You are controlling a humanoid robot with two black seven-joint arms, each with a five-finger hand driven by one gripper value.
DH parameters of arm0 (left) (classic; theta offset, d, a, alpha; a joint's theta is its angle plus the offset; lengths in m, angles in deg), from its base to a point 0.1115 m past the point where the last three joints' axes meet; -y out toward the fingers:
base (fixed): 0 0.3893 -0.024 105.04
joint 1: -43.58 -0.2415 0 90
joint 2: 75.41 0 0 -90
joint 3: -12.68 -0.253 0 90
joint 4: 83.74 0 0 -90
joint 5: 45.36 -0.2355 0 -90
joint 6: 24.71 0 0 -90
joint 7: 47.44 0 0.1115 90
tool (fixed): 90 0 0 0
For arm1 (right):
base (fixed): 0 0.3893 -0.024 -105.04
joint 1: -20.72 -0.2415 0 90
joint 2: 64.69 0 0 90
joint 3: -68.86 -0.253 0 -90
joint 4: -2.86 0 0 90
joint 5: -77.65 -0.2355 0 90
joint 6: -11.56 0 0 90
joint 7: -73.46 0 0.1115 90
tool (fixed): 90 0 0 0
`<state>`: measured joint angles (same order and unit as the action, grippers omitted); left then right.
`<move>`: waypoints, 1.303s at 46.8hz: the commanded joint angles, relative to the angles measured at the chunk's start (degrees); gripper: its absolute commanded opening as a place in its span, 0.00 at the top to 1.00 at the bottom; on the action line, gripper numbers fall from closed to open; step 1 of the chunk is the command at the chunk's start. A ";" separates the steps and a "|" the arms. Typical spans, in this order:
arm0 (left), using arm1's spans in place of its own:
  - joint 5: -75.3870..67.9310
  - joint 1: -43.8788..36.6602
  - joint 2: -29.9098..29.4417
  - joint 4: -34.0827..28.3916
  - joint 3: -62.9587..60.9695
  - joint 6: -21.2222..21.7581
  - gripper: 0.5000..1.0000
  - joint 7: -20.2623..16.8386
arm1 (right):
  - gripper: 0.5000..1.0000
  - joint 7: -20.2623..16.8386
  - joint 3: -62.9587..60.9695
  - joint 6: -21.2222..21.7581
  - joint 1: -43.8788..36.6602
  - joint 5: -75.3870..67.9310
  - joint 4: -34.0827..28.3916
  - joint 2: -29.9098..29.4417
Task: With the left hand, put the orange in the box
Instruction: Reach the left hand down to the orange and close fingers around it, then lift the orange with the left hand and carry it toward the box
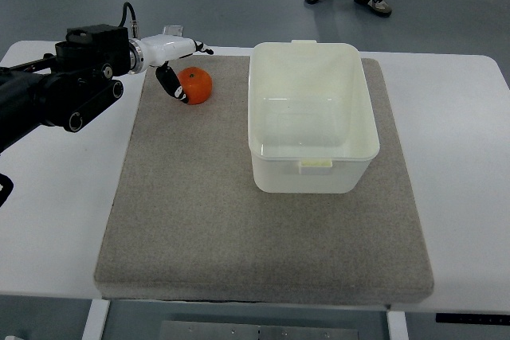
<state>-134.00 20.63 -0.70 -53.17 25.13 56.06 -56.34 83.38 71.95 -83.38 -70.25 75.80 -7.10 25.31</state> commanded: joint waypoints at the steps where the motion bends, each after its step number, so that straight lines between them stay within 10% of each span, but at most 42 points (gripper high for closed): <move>1: -0.92 -0.25 0.08 -0.07 -0.06 0.00 0.14 0.02 | 0.15 0.00 -0.02 0.02 0.00 0.00 0.03 0.00; 24: -1.10 -0.52 0.52 0.02 -0.68 -0.26 0.61 0.11 | 0.15 0.00 0.07 0.02 0.00 0.00 -0.06 0.00; 32: -1.18 -0.26 0.61 0.54 -0.59 -0.61 1.00 0.11 | 0.15 0.00 -0.02 0.02 0.00 0.00 -0.06 0.00; 61: 1.89 11.52 -14.86 19.61 3.36 -14.41 1.00 -0.07 | 0.15 0.00 -0.02 0.02 0.00 0.00 0.03 0.00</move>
<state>-132.25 31.29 -13.78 -36.75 27.48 41.85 -56.49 83.39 71.93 -83.38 -70.25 75.80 -7.09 25.31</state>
